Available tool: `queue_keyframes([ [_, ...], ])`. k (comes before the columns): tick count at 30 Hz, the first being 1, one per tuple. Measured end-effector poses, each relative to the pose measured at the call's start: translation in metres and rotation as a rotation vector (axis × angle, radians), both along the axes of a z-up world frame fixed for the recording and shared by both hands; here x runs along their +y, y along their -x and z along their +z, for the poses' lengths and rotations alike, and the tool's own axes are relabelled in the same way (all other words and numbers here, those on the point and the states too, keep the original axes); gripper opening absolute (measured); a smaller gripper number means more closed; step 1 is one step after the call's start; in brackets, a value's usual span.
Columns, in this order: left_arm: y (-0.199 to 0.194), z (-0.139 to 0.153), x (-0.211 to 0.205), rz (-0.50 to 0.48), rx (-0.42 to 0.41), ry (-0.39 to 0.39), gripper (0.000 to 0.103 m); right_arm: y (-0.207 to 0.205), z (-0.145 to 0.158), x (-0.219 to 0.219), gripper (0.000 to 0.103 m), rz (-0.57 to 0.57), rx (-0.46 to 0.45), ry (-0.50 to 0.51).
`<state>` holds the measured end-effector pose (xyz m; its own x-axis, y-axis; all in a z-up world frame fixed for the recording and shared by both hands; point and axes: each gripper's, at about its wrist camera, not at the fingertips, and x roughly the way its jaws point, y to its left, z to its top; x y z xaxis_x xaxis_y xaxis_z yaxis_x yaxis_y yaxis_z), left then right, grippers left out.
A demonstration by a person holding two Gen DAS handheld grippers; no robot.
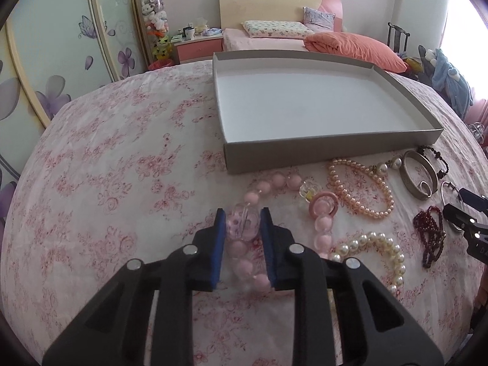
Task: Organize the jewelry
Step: 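Grasp the pink bead bracelet with the left tool while the right tool grasps the silver bangle, then carry both held bracelets over the white tray and open both tools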
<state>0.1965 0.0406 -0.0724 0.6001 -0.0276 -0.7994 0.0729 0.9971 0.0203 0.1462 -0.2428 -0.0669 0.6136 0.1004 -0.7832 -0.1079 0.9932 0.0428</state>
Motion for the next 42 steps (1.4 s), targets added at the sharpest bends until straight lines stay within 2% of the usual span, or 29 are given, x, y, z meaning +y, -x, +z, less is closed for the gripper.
queue_keyframes([
  [7,0.018,0.008,0.017,0.038,-0.022,0.041,0.023,0.009,0.004,-0.001,0.070,0.005,-0.028,-0.017],
  [15,0.045,0.039,0.029,0.033,-0.118,0.163,0.023,0.020,0.022,0.000,0.070,0.014,-0.096,-0.045],
  [22,0.066,0.058,0.022,0.010,-0.179,0.224,0.023,0.026,0.035,0.003,0.070,0.033,-0.139,-0.062],
  [35,0.078,0.079,0.010,-0.012,-0.234,0.256,0.023,0.033,0.049,0.009,0.070,0.053,-0.204,-0.104],
  [42,0.076,0.096,-0.003,-0.034,-0.276,0.261,0.023,0.029,0.068,0.011,0.070,0.056,-0.279,-0.113],
])
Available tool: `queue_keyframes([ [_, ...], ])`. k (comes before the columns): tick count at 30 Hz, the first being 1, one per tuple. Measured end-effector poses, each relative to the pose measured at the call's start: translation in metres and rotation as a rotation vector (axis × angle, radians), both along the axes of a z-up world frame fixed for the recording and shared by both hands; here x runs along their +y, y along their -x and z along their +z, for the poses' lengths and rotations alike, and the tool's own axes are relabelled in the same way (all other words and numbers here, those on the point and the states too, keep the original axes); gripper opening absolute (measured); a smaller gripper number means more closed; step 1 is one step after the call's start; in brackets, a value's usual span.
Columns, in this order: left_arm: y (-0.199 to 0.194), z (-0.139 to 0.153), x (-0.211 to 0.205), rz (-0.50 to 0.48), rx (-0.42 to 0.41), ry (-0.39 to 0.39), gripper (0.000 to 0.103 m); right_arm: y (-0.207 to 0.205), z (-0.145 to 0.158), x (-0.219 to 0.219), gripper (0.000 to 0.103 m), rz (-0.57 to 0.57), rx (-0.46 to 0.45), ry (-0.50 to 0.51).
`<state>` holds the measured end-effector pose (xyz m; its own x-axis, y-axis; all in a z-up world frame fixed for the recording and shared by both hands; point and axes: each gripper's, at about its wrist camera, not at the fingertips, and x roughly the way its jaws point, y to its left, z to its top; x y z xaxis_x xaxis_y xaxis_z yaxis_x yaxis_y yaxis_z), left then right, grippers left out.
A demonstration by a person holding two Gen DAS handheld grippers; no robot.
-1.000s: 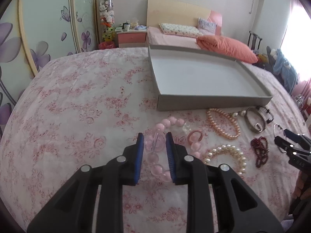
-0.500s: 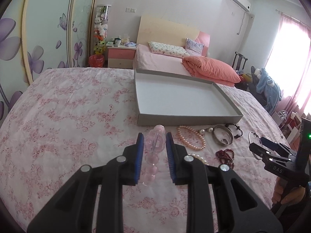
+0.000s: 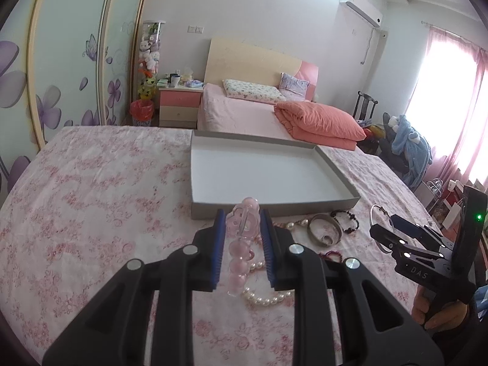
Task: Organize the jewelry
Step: 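Carry both held bracelets over the white tray and open both tools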
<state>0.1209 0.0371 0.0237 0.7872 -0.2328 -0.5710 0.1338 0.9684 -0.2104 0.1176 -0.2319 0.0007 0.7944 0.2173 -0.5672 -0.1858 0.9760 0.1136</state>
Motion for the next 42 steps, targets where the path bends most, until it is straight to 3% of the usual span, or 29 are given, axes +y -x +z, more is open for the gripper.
queue_keyframes([
  [12,-0.045,0.030,-0.028,-0.005,-0.072,-0.024,0.023,-0.044,0.040,0.007,0.070,-0.021,-0.144,0.008],
  [19,-0.096,0.032,-0.032,0.035,-0.056,-0.025,0.023,-0.083,0.044,0.010,0.070,-0.045,-0.183,0.016],
  [30,-0.161,-0.001,-0.033,0.059,0.029,-0.025,0.023,-0.162,-0.002,0.019,0.070,-0.045,0.015,0.025],
  [37,-0.192,-0.027,-0.030,0.060,0.097,-0.012,0.023,-0.188,-0.033,0.025,0.070,-0.055,0.144,0.049],
  [42,-0.200,-0.039,-0.027,0.060,0.121,-0.007,0.024,-0.191,-0.039,0.029,0.071,-0.060,0.170,0.065],
])
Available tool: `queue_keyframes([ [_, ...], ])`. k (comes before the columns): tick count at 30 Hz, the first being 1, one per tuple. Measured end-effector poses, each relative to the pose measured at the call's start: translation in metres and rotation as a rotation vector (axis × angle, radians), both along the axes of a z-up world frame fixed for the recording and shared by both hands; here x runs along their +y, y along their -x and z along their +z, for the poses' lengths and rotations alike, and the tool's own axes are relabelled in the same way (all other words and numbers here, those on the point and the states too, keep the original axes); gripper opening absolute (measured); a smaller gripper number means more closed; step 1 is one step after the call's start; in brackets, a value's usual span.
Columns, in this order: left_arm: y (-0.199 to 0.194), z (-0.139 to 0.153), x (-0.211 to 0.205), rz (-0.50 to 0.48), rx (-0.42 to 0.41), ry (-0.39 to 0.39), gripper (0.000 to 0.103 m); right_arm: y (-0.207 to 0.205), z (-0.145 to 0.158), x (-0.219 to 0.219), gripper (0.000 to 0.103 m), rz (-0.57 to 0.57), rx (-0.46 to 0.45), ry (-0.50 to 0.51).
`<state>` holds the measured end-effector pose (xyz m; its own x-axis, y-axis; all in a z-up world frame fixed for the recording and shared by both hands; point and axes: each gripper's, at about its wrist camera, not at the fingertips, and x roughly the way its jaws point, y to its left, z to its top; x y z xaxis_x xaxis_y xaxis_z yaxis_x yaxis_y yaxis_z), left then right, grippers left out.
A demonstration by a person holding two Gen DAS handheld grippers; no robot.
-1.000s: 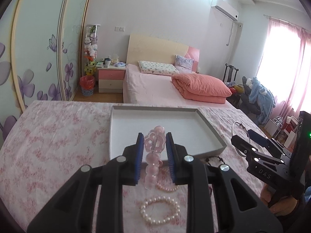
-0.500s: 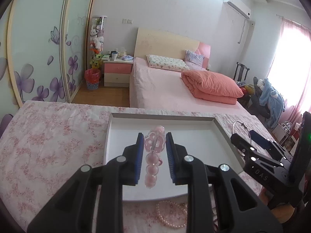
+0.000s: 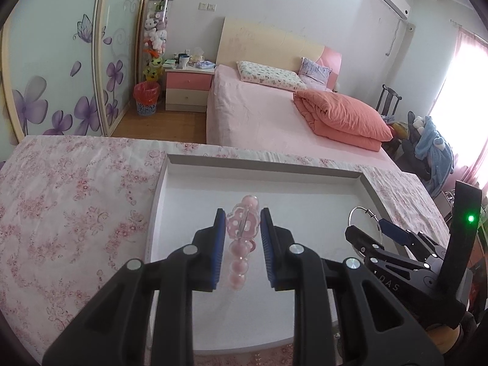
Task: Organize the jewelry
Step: 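Carry both held bracelets over the white tray and open both tools, then withdraw both tools from the tray back toward the remaining jewelry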
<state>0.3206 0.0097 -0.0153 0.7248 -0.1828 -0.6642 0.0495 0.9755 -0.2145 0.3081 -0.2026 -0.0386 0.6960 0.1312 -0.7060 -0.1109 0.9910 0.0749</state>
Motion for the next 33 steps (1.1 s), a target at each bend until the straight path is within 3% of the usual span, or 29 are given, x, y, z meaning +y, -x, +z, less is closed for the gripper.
queue_keyframes([
  [3,0.002,0.001,-0.001,0.002,-0.011,-0.003,0.028,0.000,0.002,0.001,0.081,-0.001,-0.006,-0.006],
  [6,0.004,0.005,-0.001,0.004,-0.026,-0.017,0.034,0.006,0.007,0.000,0.081,0.001,-0.027,-0.006],
  [15,0.021,0.010,0.007,0.040,-0.029,-0.045,0.034,0.022,0.022,-0.007,0.081,0.003,-0.072,-0.005],
  [27,0.087,0.015,0.015,0.055,-0.036,-0.082,0.037,0.081,0.036,-0.029,0.081,0.009,-0.111,-0.028],
  [33,0.131,0.003,0.014,0.018,-0.019,-0.092,0.039,0.119,0.025,-0.046,0.081,0.006,-0.098,-0.014],
])
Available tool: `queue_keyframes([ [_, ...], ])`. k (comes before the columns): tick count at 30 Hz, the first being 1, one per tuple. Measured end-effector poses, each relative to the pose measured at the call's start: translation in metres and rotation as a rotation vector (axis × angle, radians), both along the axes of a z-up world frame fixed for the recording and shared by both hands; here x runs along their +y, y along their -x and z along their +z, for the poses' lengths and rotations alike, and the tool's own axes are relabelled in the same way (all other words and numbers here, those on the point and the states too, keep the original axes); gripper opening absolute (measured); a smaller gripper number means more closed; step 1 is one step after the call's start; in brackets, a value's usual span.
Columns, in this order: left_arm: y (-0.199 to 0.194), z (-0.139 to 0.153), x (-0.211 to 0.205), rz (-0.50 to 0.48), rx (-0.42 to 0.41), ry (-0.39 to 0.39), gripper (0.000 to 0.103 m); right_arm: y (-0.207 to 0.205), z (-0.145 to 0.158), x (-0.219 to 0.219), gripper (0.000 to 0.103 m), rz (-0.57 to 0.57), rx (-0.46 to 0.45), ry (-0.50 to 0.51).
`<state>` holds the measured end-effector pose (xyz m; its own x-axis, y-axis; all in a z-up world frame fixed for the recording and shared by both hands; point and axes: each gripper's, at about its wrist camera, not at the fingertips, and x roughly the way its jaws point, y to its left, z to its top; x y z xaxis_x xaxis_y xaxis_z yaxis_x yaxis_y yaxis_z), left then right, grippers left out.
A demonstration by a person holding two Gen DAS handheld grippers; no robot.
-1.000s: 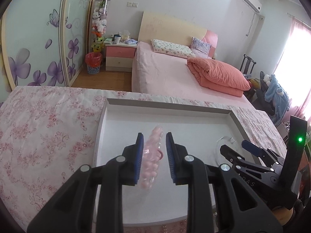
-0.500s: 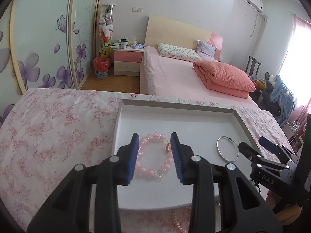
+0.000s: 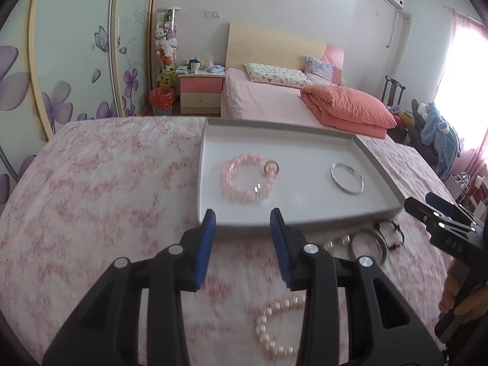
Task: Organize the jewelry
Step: 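Withdraw both tools from the tray back toward the remaining jewelry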
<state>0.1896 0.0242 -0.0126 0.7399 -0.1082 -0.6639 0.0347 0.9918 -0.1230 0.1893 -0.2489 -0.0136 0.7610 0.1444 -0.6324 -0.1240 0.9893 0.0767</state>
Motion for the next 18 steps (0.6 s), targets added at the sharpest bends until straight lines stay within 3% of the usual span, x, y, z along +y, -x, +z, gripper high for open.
queue_keyframes([
  [10,0.042,-0.036,-0.012,-0.060,0.078,-0.049,0.047,0.020,-0.034,-0.032,0.081,-0.053,0.090,0.026],
  [18,0.047,-0.047,-0.014,-0.059,0.110,-0.062,0.051,-0.001,-0.042,-0.037,0.060,-0.085,0.155,-0.032],
])
